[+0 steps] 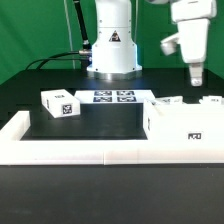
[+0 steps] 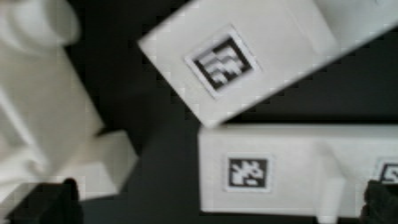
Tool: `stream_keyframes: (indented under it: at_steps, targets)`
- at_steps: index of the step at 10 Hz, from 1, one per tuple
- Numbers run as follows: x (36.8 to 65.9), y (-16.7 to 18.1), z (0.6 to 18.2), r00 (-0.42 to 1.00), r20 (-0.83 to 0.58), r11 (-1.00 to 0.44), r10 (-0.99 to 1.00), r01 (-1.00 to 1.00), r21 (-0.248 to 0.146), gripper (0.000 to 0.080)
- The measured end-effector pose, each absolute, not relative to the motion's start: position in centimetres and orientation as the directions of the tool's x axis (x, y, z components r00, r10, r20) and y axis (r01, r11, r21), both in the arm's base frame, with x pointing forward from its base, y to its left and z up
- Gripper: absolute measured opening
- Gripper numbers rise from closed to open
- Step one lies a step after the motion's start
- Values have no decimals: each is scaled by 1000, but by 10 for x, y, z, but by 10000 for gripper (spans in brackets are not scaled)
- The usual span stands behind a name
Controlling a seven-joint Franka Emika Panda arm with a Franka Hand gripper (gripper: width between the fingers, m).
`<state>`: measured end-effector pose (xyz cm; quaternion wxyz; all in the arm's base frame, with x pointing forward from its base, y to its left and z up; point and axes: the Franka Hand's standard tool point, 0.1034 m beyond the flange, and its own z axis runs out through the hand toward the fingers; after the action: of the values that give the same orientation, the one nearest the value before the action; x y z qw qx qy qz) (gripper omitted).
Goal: Assemble cabinet
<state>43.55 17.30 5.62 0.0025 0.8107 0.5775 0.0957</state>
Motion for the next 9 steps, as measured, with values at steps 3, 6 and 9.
stream_keyframes:
  at_steps: [3,6,9]
  targets:
    - [435,174,51,315,150,-332,937,937,107,797]
    - [430,162,40,375,147,-389,915,918,82,797]
    - [411,180,27,354,158,-368,922,928,65,797]
